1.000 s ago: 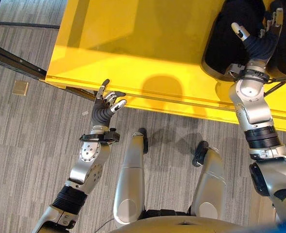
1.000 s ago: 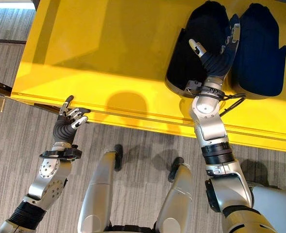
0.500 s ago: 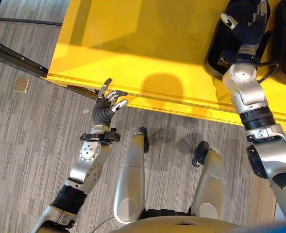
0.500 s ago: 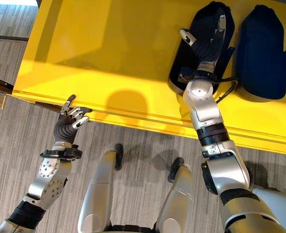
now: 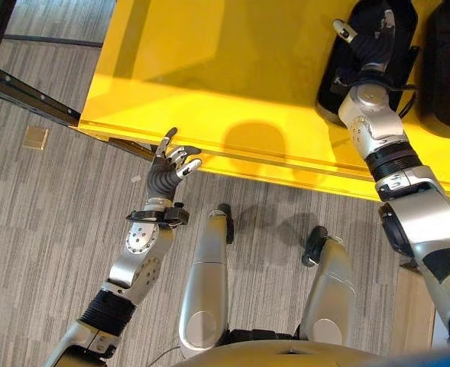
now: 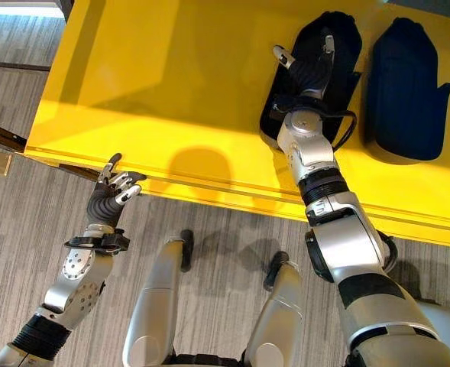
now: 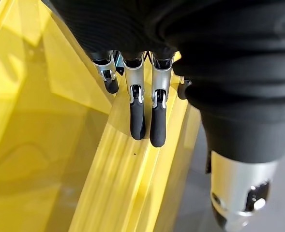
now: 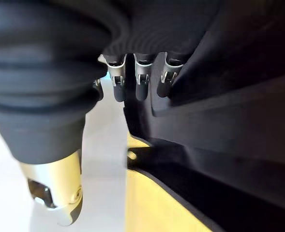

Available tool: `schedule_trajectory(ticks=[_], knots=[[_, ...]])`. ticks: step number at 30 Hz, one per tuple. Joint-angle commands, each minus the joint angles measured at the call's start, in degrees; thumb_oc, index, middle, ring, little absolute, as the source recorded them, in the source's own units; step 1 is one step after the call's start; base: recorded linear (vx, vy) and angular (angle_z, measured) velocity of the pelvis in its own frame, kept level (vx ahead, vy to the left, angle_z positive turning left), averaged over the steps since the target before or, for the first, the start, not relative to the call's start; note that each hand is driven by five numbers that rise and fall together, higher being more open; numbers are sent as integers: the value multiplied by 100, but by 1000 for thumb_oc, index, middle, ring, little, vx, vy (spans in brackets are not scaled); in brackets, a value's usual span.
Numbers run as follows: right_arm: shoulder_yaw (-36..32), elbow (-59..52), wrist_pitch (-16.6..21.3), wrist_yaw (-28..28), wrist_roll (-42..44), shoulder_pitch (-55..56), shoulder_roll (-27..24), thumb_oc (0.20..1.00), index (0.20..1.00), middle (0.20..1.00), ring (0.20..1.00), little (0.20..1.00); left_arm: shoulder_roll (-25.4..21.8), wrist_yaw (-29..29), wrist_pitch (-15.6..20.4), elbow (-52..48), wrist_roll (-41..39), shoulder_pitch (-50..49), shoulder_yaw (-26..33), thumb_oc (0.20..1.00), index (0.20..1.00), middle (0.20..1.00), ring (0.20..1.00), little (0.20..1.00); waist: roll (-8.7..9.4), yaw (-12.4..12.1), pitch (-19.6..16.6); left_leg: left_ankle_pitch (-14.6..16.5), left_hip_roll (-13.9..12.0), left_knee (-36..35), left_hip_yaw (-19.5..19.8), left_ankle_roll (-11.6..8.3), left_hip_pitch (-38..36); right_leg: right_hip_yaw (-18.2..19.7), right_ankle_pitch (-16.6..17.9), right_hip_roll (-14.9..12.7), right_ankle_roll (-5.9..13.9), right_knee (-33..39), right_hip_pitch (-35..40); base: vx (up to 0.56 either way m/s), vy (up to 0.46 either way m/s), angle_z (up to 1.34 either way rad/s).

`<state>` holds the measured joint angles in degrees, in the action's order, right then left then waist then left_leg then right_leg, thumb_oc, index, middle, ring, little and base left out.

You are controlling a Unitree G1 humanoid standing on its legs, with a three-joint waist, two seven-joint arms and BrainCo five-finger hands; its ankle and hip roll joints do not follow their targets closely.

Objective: Move parts from the plastic box to the shelf.

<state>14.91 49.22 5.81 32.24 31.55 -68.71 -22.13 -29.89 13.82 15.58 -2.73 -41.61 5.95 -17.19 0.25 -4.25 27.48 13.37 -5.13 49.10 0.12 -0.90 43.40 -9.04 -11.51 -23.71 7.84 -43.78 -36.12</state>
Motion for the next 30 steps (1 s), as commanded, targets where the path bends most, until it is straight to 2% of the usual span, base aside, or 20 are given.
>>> schedule_trajectory(ticks=[1, 16, 27, 30], knots=[[41, 417, 92, -82, 345, -621, 129, 1000, 1000, 1000, 1000, 1000, 101, -125, -420, 235, -281, 123, -694, 1000, 1000, 1000, 1000, 1000, -98, -98, 45, 308, -307, -263, 221, -277, -317, -77, -660, 168, -134, -229, 308, 0, 0, 0], [14, 817, 149, -209, 1065, -753, 687, 1000, 1000, 1000, 1000, 1000, 140, -100, -455, 317, -363, 239, -756, 1000, 1000, 1000, 1000, 1000, -66, -170, 5, 311, -289, -347, 242, -279, -487, -132, -627, 183, -114, -92, 542, 0, 0, 0], [164, 693, 74, -227, 851, -682, 742, 1000, 1000, 1000, 1000, 1000, 131, -93, -459, 325, -387, 214, -735, 1000, 1000, 1000, 1000, 1000, -74, -232, 18, 292, -272, -365, 255, -261, -492, -150, -614, 182, -117, -80, 564, 0, 0, 0], [319, 722, -19, -272, 558, -707, 689, 1000, 1000, 1000, 1000, 1000, 126, -93, -446, 320, -371, 214, -745, 1000, 1000, 1000, 1000, 1000, -66, -230, 24, 288, -271, -361, 256, -258, -487, -152, -608, 177, -118, -89, 556, 0, 0, 0]])
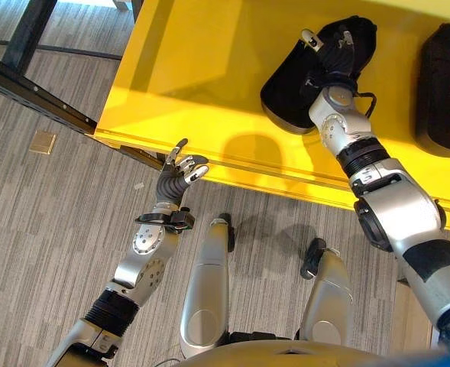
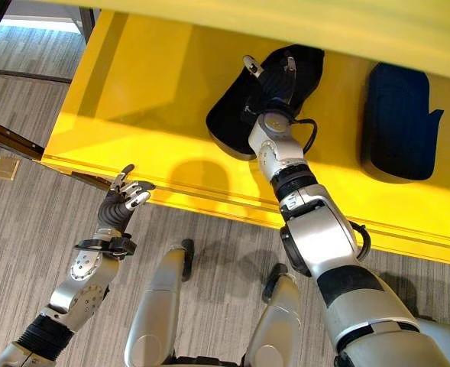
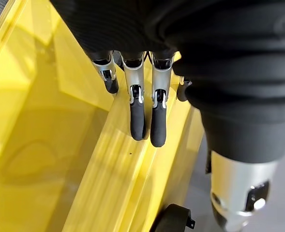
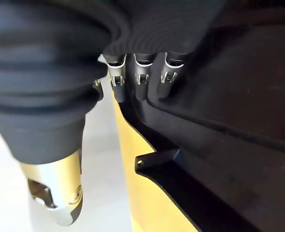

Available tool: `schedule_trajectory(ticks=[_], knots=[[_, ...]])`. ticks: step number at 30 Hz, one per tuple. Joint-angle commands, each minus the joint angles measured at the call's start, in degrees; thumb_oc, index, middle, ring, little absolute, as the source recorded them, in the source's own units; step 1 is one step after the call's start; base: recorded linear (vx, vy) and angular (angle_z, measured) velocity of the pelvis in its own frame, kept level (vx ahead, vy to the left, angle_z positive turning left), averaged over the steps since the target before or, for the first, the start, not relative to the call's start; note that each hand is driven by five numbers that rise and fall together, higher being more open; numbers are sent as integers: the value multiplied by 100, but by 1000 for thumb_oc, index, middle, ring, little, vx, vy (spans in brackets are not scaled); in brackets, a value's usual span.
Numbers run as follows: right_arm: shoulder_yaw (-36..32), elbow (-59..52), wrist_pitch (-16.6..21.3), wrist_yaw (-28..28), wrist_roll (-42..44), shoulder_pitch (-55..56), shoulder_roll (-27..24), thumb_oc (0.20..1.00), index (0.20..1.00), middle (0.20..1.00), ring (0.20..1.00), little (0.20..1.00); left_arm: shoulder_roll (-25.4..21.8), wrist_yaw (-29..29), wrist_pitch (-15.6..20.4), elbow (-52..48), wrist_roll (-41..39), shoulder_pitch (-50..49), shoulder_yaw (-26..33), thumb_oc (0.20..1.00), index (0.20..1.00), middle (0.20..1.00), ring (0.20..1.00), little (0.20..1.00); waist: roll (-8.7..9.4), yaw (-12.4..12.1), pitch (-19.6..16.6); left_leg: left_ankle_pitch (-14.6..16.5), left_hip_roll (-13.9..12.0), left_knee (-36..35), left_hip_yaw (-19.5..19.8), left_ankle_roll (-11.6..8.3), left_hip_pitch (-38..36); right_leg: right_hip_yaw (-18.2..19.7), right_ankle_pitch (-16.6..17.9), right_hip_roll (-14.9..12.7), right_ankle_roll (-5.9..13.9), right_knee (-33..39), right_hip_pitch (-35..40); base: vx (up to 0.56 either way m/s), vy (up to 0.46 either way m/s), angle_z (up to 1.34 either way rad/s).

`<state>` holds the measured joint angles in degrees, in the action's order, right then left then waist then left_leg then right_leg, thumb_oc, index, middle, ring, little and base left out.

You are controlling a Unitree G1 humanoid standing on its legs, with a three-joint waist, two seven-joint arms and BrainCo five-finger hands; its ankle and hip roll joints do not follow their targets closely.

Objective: Move parts from the plastic box to the shelf.

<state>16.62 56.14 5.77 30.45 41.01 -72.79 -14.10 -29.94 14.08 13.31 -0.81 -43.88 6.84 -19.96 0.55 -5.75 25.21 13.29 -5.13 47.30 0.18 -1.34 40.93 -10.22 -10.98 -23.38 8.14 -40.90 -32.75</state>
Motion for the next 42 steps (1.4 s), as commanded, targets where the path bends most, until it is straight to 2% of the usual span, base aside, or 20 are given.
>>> schedule_trajectory(ticks=[1, 10, 16, 17, 20, 22, 23, 32, 41, 42], knots=[[302, 60, -105, -97, -685, -344, -207, 1000, 1000, 1000, 1000, 1000, 121, -106, -192, 122, -130, 134, -457, 1000, 1000, 1000, 1000, 1000, -83, -76, 260, 286, -272, -189, 251, -214, -239, -31, -657, 143, -145, -375, 222, 0, 0, 0], [577, 60, -198, -34, -1306, -474, -672, 1000, 1000, 1000, 1000, 1000, 148, -84, -136, 137, -76, 195, -455, 1000, 1000, 1000, 1000, 1000, -57, -40, 320, 259, -289, -192, 249, -216, -225, -20, -633, 142, -152, -388, 177, 0, 0, 0], [558, -1195, -203, 307, -2063, -349, -1243, 1000, 1000, 1000, 1000, 1000, 205, -50, -117, 144, -12, 226, -379, 1000, 1000, 1000, 1000, 1000, 16, 79, 322, 245, -324, -199, 237, -231, -220, 12, -598, 159, -146, -375, 134, -13, 3, 0], [510, -1448, -189, 349, -2180, -318, -1328, 1000, 1000, 1000, 1000, 1000, 214, -52, -110, 139, 11, 229, -358, 1000, 1000, 1000, 1000, 1000, 15, 100, 337, 111, -316, -219, 229, -199, -152, 3, -486, 149, -183, -348, 70, -80, 20, -3], [188, -2471, -226, 519, -2713, 73, -1597, 1000, 1000, 1000, 1000, 1000, 278, -21, -96, 142, 96, 240, -261, 1000, 1000, 1000, 1000, 1000, 51, 180, 341, 126, -336, -220, 219, -199, -149, 20, -496, 154, -170, -354, 47, -26, 9, -2], [102, -2712, -243, 526, -2819, 201, -1643, 1000, 1000, 1000, 1000, 1000, 286, -15, -97, 142, 113, 239, -242, 1000, 1000, 1000, 1000, 1000, 61, 190, 338, 126, -340, -209, 221, -197, -143, 24, -503, 151, -172, -361, 42, 0, 0, 0], [-79, -3246, -207, 511, -2977, 535, -1641, 1000, 1000, 1000, 1000, 1000, 332, -1, -104, 133, 145, 215, -174, 1000, 1000, 1000, 1000, 1000, 70, 234, 350, 130, -346, -210, 212, -195, -151, 37, -508, 156, -171, -369, 39, 0, 0, 0], [-507, -4533, -53, 198, -3141, 1810, -1362, 1000, 1000, 1000, 1000, 1000, 387, -53, -155, 24, 240, 9, 32, 1000, 1000, 1000, 1000, 1000, 94, 312, 350, 113, -359, -204, 193, -184, -160, 43, -504, 166, -179, -369, 41, 0, 0, 0], [-770, -5855, 279, -227, -2991, 3383, -1045, 1000, 1000, 1000, 1000, 1000, 383, -18, -171, -97, 601, -217, 329, 1000, 1000, 1000, 1000, 1000, 118, 420, 339, 75, -382, -247, 180, -191, -187, 33, -479, 175, -168, -351, 62, 7, -3, -1], [-767, -5853, 278, -228, -2990, 3388, -1044, 1000, 1000, 1000, 1000, 1000, 384, -17, -173, -94, 600, -223, 328, 1000, 1000, 1000, 1000, 1000, 122, 417, 320, 210, -397, -225, 184, -225, -251, 40, -594, 180, -129, -378, 119, 0, 0, 0]])
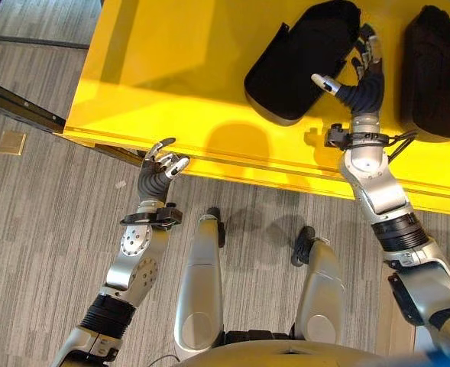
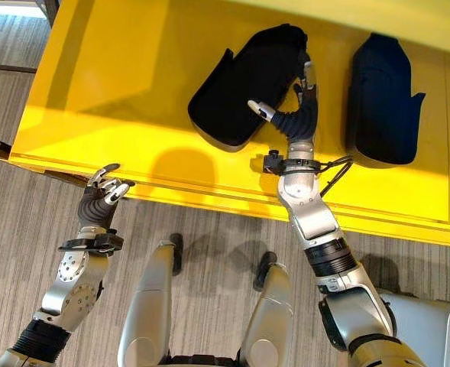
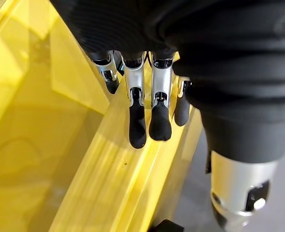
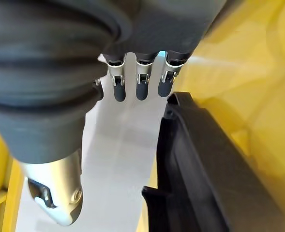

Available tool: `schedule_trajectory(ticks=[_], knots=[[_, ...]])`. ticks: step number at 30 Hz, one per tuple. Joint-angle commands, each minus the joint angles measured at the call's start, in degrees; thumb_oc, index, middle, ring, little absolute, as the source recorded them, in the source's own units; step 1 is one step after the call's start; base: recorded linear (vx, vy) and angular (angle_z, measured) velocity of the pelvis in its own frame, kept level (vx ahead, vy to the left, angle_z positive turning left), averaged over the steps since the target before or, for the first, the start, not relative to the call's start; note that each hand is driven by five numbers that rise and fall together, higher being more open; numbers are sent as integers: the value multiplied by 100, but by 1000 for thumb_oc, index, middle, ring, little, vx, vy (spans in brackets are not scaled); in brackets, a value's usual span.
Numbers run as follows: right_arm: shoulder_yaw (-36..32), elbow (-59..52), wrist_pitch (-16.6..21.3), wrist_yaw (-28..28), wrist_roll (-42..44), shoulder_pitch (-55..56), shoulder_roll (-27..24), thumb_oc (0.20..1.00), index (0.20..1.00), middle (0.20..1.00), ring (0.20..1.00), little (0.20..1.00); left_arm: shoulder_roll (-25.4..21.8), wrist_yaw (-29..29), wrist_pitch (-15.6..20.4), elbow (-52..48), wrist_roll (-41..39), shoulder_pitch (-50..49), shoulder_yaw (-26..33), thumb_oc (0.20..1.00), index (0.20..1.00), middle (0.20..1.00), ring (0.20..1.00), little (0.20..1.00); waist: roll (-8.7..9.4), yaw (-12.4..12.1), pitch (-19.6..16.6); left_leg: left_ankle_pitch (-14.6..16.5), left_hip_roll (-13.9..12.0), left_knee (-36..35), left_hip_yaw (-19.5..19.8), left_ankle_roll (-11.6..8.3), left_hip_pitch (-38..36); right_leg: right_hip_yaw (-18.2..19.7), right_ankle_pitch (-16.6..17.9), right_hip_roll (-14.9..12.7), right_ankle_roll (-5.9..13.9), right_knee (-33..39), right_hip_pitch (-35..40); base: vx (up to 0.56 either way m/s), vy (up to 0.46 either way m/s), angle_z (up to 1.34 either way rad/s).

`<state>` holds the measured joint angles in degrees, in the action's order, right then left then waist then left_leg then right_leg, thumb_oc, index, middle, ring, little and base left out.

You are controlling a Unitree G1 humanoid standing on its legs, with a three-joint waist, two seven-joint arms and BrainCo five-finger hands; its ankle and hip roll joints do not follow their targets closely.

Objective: Move parts from the plastic box to the shelf.

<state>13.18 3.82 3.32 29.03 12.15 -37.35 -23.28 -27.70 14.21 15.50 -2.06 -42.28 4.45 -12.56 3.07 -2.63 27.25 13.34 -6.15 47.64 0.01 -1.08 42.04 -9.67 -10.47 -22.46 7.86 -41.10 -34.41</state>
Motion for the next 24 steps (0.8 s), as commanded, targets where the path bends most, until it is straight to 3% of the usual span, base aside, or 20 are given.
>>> schedule_trajectory(ticks=[1, 2, 5, 6, 11, 24], knots=[[-438, -704, 564, -103, -61, -45, -73, 1000, 1000, 1000, 1000, 1000, 153, -18, -372, -7, 490, 12, -378, 1000, 1000, 1000, 1000, 1000, -135, 117, 136, 61, -283, -289, 199, -218, -306, -25, -529, 82, -139, -329, 231, 74, -25, 0], [-457, -865, 613, -137, -92, 153, -21, 1000, 1000, 1000, 1000, 1000, 163, 6, -349, -34, 508, -12, -330, 1000, 1000, 1000, 1000, 1000, -120, 135, 111, 193, -298, -271, 204, -253, -384, -17, -641, 92, -101, -341, 304, 0, 0, 0], [-461, -968, 668, -176, -34, 360, 68, 1000, 1000, 1000, 1000, 1000, 138, 40, -322, -81, 631, 7, -261, 1000, 1000, 1000, 1000, 1000, -121, 160, 116, 47, -290, -307, 190, -226, -345, -19, -515, 91, -139, -292, 259, -8, -3, -4], [-424, -1058, 688, -204, -35, 522, 127, 1000, 1000, 1000, 1000, 1000, 142, 55, -297, -111, 642, 17, -231, 1000, 1000, 1000, 1000, 1000, -110, 177, 106, 187, -313, -287, 191, -262, -441, -2, -629, 105, -102, -321, 326, -10, 0, -5], [-387, -1104, 716, -255, 99, 689, 225, 1000, 1000, 1000, 1000, 1000, 132, 107, -240, -161, 684, 83, -142, 1000, 1000, 1000, 1000, 1000, -100, 206, 102, 162, -330, -309, 186, -275, -461, 8, -613, 108, -103, -309, 321, 10, -4, -2], [4, -1108, 850, -314, 762, 913, 725, 1000, 1000, 1000, 1000, 1000, 326, 808, 146, -475, 1040, 1195, 333, 1000, 1000, 1000, 1000, 1000, -56, 324, 11, 113, -393, -352, 142, -339, -492, 17, -573, 135, -112, -264, 305, -4, -1, -2]])
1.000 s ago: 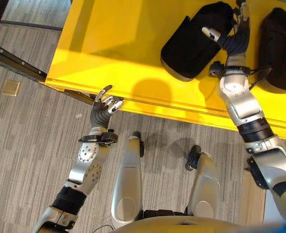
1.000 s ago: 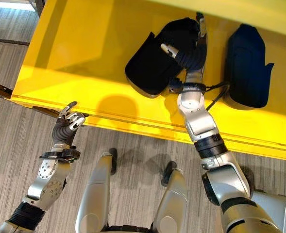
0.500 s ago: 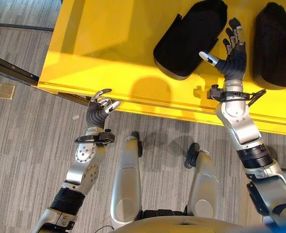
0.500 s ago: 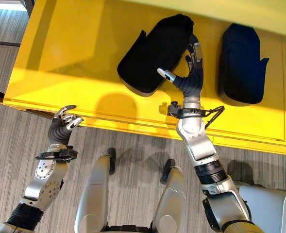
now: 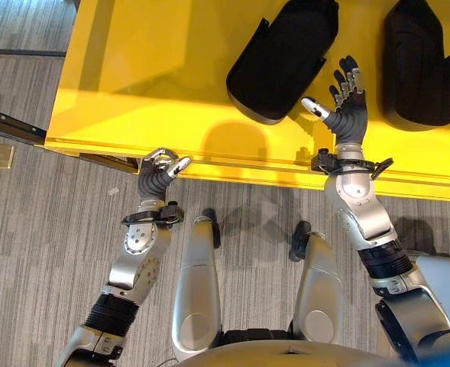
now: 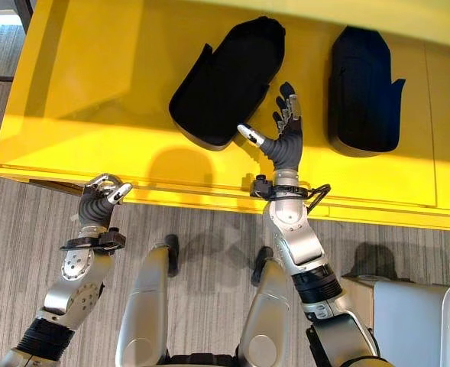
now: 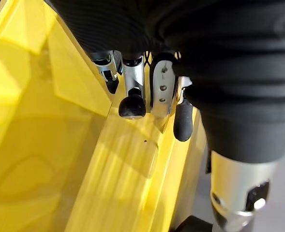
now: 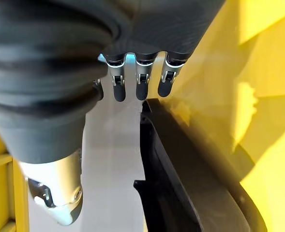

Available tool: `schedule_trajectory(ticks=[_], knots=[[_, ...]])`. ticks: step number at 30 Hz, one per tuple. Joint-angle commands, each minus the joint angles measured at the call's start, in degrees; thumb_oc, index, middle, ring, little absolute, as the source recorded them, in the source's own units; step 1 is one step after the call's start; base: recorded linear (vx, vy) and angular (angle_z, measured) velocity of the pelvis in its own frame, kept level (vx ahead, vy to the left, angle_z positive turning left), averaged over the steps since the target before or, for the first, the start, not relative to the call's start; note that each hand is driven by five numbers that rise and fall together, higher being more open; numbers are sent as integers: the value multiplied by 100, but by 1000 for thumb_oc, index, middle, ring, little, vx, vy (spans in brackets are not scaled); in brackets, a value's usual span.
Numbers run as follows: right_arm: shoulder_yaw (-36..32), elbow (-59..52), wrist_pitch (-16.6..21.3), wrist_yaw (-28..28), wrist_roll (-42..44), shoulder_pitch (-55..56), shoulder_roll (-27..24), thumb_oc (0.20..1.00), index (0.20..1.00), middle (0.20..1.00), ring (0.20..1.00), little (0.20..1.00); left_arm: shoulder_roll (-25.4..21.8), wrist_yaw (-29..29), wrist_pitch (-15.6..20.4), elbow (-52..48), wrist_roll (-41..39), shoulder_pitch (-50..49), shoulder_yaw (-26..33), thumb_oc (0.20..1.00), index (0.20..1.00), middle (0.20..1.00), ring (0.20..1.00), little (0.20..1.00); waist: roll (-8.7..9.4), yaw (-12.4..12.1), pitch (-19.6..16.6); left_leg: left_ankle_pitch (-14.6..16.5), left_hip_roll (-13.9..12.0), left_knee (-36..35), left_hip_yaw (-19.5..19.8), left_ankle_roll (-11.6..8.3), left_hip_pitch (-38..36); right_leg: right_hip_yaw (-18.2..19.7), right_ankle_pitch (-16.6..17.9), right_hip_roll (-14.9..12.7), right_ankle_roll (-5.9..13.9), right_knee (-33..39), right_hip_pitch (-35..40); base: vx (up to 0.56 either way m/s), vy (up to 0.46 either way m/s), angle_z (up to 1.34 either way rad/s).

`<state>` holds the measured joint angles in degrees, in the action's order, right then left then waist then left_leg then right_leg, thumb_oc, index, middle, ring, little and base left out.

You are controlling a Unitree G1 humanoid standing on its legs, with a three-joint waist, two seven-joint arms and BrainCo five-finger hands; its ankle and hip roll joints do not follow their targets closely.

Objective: Move parts from the plastic box to the shelf.

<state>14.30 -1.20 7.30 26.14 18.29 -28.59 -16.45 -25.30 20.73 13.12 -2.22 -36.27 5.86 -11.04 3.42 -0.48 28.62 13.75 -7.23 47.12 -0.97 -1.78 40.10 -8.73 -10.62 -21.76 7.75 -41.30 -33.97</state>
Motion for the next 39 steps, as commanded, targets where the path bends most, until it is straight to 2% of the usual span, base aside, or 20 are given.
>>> schedule_trajectory(ticks=[1, 7, 9, 10, 11, 12, 13, 14, 15, 16, 17, 18, 19, 20, 21, 22, 23, 24, 39], knots=[[-108, -605, 453, -25, 149, 35, 41, 1000, 1000, 1000, 1000, 1000, 87, 158, 384, -458, 441, 1056, 181, 1000, 1000, 1000, 1000, 1000, -91, 109, -126, 72, -285, -301, 240, -269, -297, -76, -558, 65, -101, -245, 259, 0, 0, 0], [-82, -684, 473, -62, 236, 130, 60, 1000, 1000, 1000, 1000, 1000, 90, 142, 520, -1109, 440, 1150, 229, 1000, 1000, 1000, 1000, 1000, -96, 126, -150, 70, -285, -295, 257, -278, -284, -74, -548, 74, -92, -243, 245, 0, 0, 0], [-96, -715, 486, -67, 246, 160, 57, 1000, 1000, 1000, 1000, 1000, 79, 37, 557, -1338, 296, 1076, 207, 1000, 1000, 1000, 1000, 1000, -100, 128, -155, 72, -288, -307, 260, -279, -291, -75, -551, 74, -89, -240, 253, -35, 0, 0], [-102, -735, 486, -69, 239, 165, 41, 1000, 1000, 1000, 1000, 1000, 66, -12, 567, -1445, 220, 1051, 188, 1000, 1000, 1000, 1000, 1000, -100, 128, -144, -83, -269, -351, 257, -247, -222, -79, -424, 70, -131, -193, 199, -71, 0, 0], [-109, -753, 487, -77, 247, 168, 40, 1000, 1000, 1000, 1000, 1000, 61, -86, 579, -1542, 108, 1009, 180, 1000, 1000, 1000, 1000, 1000, -102, 124, -144, -87, -265, -359, 260, -247, -225, -78, -423, 70, -128, -193, 200, 0, 0, 0], [-121, -790, 480, -97, 237, 201, 28, 1000, 1000, 1000, 1000, 1000, 21, -223, 586, -1745, -101, 883, 170, 1000, 1000, 1000, 1000, 1000, -107, 116, -154, 49, -276, -342, 267, -282, -298, -80, -544, 70, -91, -230, 264, 0, 0, 0], [-123, -795, 480, -97, 236, 200, 28, 1000, 1000, 1000, 1000, 1000, 17, -227, 584, -1755, -105, 880, 175, 1000, 1000, 1000, 1000, 1000, -109, 120, -140, -91, -262, -368, 264, -248, -233, -84, -424, 67, -130, -197, 205, 0, 0, 0], [-135, -818, 479, -102, 230, 211, 21, 1000, 1000, 1000, 1000, 1000, 4, -259, 591, -1837, -167, 834, 185, 1000, 1000, 1000, 1000, 1000, -113, 118, -140, -89, -257, -383, 264, -248, -241, -82, -424, 69, -129, -191, 208, 0, 0, 0], [-159, -862, 473, -103, 203, 249, 19, 1000, 1000, 1000, 1000, 1000, 1, -323, 605, -2005, -319, 697, 209, 1000, 1000, 1000, 1000, 1000, -123, 104, -152, 51, -267, -365, 263, -281, -309, -80, -537, 73, -90, -215, 275, 88, -20, 1], [-163, -880, 464, -108, 191, 268, 22, 1000, 1000, 1000, 1000, 1000, -2, -355, 613, -2085, -410, 607, 232, 1000, 1000, 1000, 1000, 1000, -130, 93, -148, 54, -267, -363, 266, -281, -308, -80, -538, 71, -92, -215, 274, 0, 0, 0], [-167, -900, 459, -122, 184, 291, 23, 1000, 1000, 1000, 1000, 1000, -11, -397, 609, -2164, -463, 526, 258, 1000, 1000, 1000, 1000, 1000, -139, 89, -130, -84, -251, -391, 264, -246, -242, -85, -420, 68, -130, -184, 212, -73, 2, 1], [-173, -916, 452, -127, 169, 315, 31, 1000, 1000, 1000, 1000, 1000, -9, -406, 619, -2250, -487, 438, 309, 1000, 1000, 1000, 1000, 1000, -146, 79, -128, -83, -248, -399, 264, -245, -243, -89, -420, 66, -128, -181, 214, 0, 0, 0], [-171, -918, 452, -120, 164, 324, 33, 1000, 1000, 1000, 1000, 1000, -18, -432, 637, -2282, -534, 366, 314, 1000, 1000, 1000, 1000, 1000, -147, 62, -137, 54, -262, -373, 269, -278, -302, -86, -539, 65, -90, -215, 274, 81, -22, 1], [-176, -932, 457, -136, 174, 341, 29, 1000, 1000, 1000, 1000, 1000, -28, -485, 630, -2336, -597, 278, 304, 1000, 1000, 1000, 1000, 1000, -153, 53, -132, 49, -261, -374, 268, -276, -296, -88, -539, 64, -89, -219, 271, 0, 0, 0], [-178, -937, 458, -137, 173, 340, 29, 1000, 1000, 1000, 1000, 1000, -31, -488, 629, -2345, -600, 276, 307, 1000, 1000, 1000, 1000, 1000, -156, 57, -120, -91, -247, -400, 265, -242, -229, -92, -419, 61, -128, -188, 210, 0, 0, 0], [-213, -973, 465, -147, 149, 396, 17, 1000, 1000, 1000, 1000, 1000, -114, -568, 596, -2435, -618, 65, 360, 1000, 1000, 1000, 1000, 1000, -170, 29, -122, 46, -259, -363, 273, -272, -284, -99, -541, 61, -91, -228, 281, -72, 5, -1], [-214, -979, 466, -146, 147, 396, 18, 1000, 1000, 1000, 1000, 1000, -117, -569, 594, -2446, -618, 62, 364, 1000, 1000, 1000, 1000, 1000, -172, 34, -110, -93, -246, -388, 270, -238, -218, -104, -422, 58, -130, -197, 221, 86, -23, -1], [-216, -990, 467, -158, 154, 423, 25, 1000, 1000, 1000, 1000, 1000, -158, -623, 582, -2485, -635, -46, 398, 1000, 1000, 1000, 1000, 1000, -176, 14, -109, 58, -261, -345, 274, -270, -287, -98, -553, 56, -90, -248, 283, 0, 0, 0], [-373, -1047, 492, -248, -80, 625, -75, 1000, 1000, 1000, 1000, 1000, -558, -956, 532, -2337, -653, -1212, 948, 1000, 1000, 1000, 1000, 1000, -295, -146, -53, 76, -216, -311, 277, -248, -262, -114, -588, 20, -93, -311, 290, 5, -1, 0]])
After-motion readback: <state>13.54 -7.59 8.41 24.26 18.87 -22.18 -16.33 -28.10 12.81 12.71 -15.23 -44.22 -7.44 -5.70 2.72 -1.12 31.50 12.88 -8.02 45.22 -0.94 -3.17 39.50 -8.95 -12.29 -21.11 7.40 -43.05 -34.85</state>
